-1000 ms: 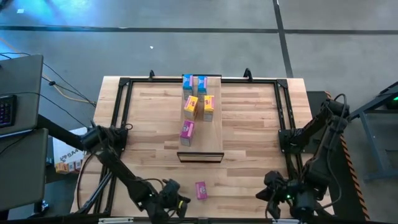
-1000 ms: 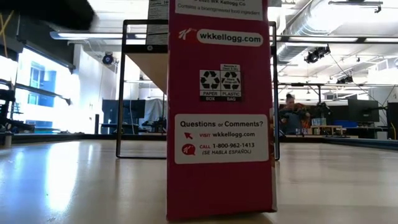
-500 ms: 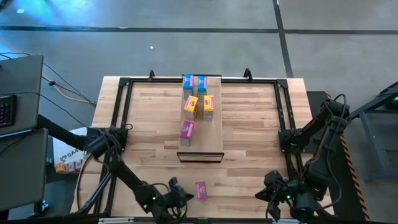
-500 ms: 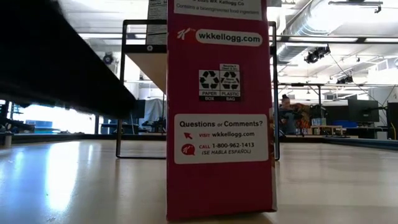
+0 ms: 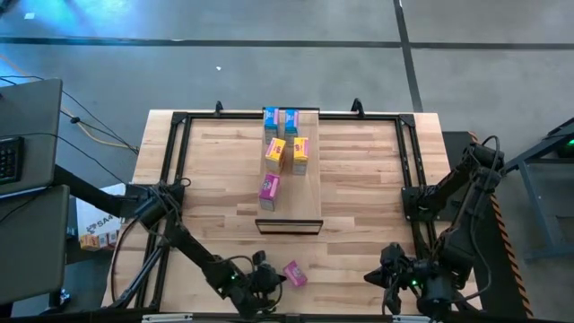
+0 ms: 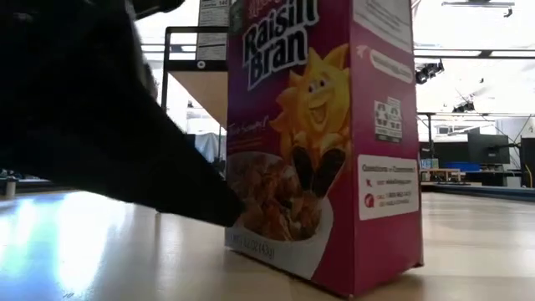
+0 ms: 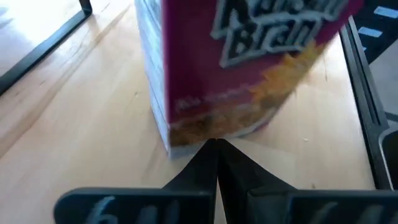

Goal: Stack cereal on shelf
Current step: Put the purple cereal box on the shelf

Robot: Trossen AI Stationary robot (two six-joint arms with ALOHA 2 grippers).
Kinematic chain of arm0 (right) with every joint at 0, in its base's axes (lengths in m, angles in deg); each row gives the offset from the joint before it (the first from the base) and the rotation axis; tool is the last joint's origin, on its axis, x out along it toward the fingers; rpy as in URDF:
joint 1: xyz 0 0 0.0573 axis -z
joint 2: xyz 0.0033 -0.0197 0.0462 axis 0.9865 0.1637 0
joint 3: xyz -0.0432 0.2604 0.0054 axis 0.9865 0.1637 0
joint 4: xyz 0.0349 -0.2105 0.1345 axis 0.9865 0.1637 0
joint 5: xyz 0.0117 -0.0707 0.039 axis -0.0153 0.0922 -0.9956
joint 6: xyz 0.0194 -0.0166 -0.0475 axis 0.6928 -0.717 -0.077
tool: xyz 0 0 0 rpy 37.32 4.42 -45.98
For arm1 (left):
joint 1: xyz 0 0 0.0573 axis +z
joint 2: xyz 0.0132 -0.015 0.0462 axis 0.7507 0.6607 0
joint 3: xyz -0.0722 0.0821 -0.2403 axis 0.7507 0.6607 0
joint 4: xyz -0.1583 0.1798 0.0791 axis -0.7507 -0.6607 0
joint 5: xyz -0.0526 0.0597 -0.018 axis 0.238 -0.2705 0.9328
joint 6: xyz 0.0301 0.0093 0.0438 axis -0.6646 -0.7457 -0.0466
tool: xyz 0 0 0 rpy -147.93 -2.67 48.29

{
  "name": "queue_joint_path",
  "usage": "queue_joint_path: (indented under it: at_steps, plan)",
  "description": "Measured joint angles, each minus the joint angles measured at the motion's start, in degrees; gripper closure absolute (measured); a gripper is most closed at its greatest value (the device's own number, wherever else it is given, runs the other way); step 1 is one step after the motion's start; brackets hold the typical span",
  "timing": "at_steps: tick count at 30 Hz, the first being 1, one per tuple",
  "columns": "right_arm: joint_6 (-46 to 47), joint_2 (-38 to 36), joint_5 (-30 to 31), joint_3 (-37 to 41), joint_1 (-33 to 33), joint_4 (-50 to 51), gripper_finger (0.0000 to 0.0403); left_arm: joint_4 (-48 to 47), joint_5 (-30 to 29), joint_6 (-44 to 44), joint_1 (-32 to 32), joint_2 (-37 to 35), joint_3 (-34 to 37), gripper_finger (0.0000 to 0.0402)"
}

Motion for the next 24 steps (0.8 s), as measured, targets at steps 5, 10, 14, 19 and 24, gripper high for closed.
queue_joint_path:
  at_steps: [5, 10, 14, 19, 24]
  plan:
    - [-0.5, 0.0, 0.0, 0.0, 0.8, -0.7, 0.0403, 0.0, 0.6, -0.3, 1.2, 0.0, 0.1, 0.0401]
    - [-3.0, 0.0, 0.1, 0.0, 1.8, -1.9, 0.0403, 1.6, 1.0, -2.8, 3.1, 0.0, 0.1, 0.0401]
    - [-5.0, 0.0, -0.5, 0.0, 2.7, -2.7, 0.0403, 5.4, 4.2, -5.0, 4.7, 0.0, 0.1, 0.0402]
    - [-6.0, 0.0, -1.4, 0.0, 2.9, -2.8, 0.0403, 9.1, 7.1, -6.6, 5.3, 0.0, 0.1, 0.0401]
    - [-5.8, 0.0, -1.4, 0.0, 3.1, -2.8, 0.0403, 11.2, 7.0, -4.6, 5.2, 0.1, 0.1, 0.0402]
